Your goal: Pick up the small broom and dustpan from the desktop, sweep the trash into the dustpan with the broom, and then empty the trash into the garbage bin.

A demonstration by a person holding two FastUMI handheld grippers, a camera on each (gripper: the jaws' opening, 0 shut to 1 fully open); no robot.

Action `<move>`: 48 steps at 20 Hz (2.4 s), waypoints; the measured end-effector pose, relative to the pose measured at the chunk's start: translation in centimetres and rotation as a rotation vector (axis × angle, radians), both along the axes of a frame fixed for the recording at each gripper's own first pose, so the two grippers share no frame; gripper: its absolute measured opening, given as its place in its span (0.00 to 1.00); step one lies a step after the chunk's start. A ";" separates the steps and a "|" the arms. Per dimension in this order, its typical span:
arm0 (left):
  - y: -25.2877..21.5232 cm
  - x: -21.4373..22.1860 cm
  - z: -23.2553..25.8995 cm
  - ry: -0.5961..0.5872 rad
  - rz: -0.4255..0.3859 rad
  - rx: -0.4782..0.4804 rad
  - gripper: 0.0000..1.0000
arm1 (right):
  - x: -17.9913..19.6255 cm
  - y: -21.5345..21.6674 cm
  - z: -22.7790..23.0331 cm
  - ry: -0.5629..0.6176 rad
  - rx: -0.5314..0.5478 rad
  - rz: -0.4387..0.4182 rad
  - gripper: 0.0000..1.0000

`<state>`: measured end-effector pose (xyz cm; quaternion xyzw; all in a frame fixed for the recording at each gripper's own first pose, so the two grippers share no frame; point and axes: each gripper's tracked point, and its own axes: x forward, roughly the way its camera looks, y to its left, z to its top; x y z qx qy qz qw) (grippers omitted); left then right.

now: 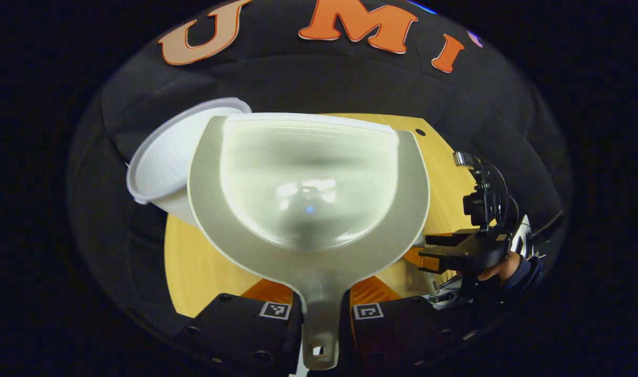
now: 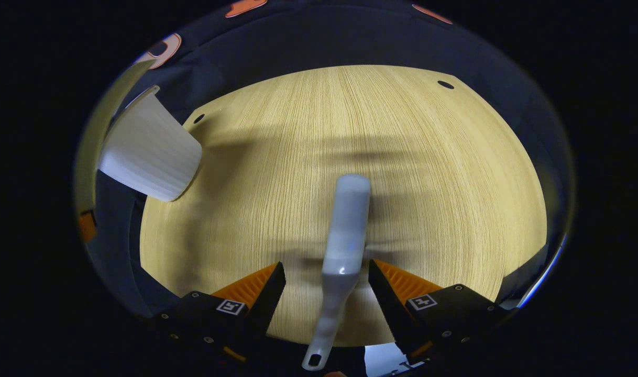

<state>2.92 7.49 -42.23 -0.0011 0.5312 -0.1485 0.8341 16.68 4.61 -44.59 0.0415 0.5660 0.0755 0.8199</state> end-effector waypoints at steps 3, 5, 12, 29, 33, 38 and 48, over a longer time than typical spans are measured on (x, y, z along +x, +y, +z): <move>-2.4 -1.7 -4.6 0.082 0.048 -0.020 0.29 | 0.2 -0.8 -0.2 0.012 -0.002 0.006 0.97; -3.2 -2.6 -7.5 0.130 0.061 -0.025 0.30 | 0.2 -1.0 -0.2 0.012 0.003 0.019 0.97; -3.4 -5.1 -15.6 0.322 0.147 -0.004 0.29 | -0.1 -1.0 -0.7 0.028 0.009 0.080 0.97; -1.7 -5.5 -18.5 0.288 0.148 -0.051 0.76 | 1.3 -2.4 2.6 -0.103 0.002 0.027 0.97; -1.8 -4.3 -15.8 0.163 0.122 -0.074 0.84 | 1.6 -4.1 7.3 -0.272 -0.030 -0.040 0.96; -0.2 -0.2 -13.5 -0.128 0.110 -0.021 0.95 | 3.1 -5.7 13.0 -0.463 -0.049 -0.110 0.96; 6.0 7.5 -11.0 -0.702 0.293 -0.119 0.94 | 4.2 -8.7 29.5 -1.062 -0.110 -0.200 0.95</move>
